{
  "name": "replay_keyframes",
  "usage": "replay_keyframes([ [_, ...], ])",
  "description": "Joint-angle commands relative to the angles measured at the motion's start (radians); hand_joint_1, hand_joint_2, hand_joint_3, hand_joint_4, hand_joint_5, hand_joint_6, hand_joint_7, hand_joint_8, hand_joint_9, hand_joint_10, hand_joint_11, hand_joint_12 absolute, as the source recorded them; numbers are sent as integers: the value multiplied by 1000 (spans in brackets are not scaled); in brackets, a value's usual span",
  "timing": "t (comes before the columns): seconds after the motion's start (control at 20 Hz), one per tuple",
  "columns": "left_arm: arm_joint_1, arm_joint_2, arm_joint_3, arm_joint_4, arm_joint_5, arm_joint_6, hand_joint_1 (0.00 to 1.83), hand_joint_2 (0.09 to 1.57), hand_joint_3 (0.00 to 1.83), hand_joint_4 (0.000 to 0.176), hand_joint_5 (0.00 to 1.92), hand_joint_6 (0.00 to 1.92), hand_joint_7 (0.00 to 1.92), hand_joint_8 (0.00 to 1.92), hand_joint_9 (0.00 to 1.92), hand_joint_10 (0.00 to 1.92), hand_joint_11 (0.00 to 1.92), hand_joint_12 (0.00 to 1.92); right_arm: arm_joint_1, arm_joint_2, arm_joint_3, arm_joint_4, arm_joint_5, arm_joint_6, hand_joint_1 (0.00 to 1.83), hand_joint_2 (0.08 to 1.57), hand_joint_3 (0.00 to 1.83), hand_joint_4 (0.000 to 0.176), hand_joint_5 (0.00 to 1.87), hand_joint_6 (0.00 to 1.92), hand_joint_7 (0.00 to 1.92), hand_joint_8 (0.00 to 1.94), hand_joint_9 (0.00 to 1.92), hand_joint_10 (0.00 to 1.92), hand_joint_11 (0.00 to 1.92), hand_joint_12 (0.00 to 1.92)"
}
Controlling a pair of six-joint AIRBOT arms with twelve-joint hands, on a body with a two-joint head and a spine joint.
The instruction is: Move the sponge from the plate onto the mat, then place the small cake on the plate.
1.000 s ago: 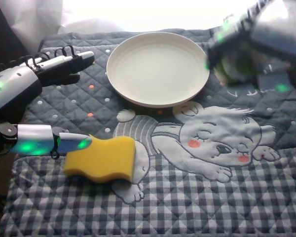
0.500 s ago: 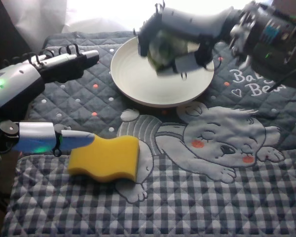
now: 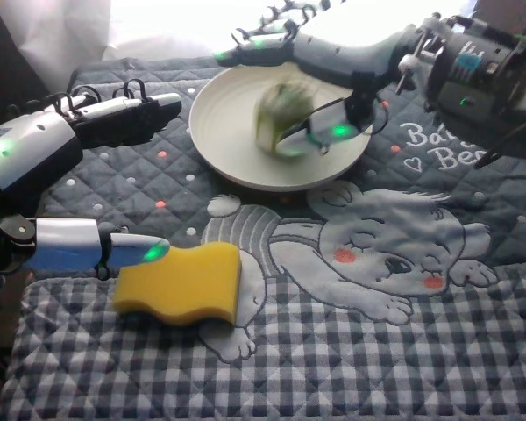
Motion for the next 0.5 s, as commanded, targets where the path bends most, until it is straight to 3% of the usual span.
replay_keyframes([
  [0.0, -14, -4, 3, -4, -124, -6, 903, 924, 2, 0, 294, 0, 403, 2, 511, 20, 76, 1260, 12, 18, -16, 5, 115, -2, 829, 900, 0, 176, 5, 0, 40, 0, 8, 0, 0, 5],
  [0.1, -10, -4, 2, -11, -132, -7, 896, 924, 1, 0, 311, 6, 393, 0, 497, 11, 68, 1231, 12, 71, -50, -2, 139, -2, 954, 891, 0, 176, 0, 0, 44, 3, 1, 0, 0, 0],
  [0.2, -7, -2, 1, -20, -156, -9, 856, 910, 0, 0, 322, 2, 384, 0, 471, 0, 44, 1219, -7, 172, -118, 13, 197, -2, 871, 870, 0, 176, 0, 0, 36, 1, 22, 8, 0, 0],
  [0.25, -4, -2, 1, -23, -172, -17, 839, 898, 0, 8, 336, 2, 395, 2, 474, 1, 8, 1273, -32, 227, -155, 50, 234, -2, 813, 875, 0, 176, 0, 0, 27, 0, 34, 12, 12, 5],
  [0.35, 15, 0, -2, -42, -222, -41, 810, 909, 2, 0, 324, 0, 398, 1, 487, 5, 0, 1334, -85, 296, -204, 127, 323, -2, 803, 878, 0, 176, 0, 0, 0, 0, 0, 0, 3, 1],
  [0.4, 42, 15, -14, -51, -293, -67, 828, 910, 2, 0, 321, 0, 382, 0, 476, 1, 7, 1344, -144, 364, -255, 195, 428, -2, 831, 862, 0, 176, 0, 0, 0, 0, 0, 0, 0, 0],
  [0.45, 47, 18, -17, -54, -307, -67, 828, 904, 0, 0, 321, 0, 395, 3, 487, 5, 13, 1376, -160, 378, -266, 209, 448, -2, 831, 858, 0, 167, 0, 0, 0, 0, 0, 0, 0, 0],
])
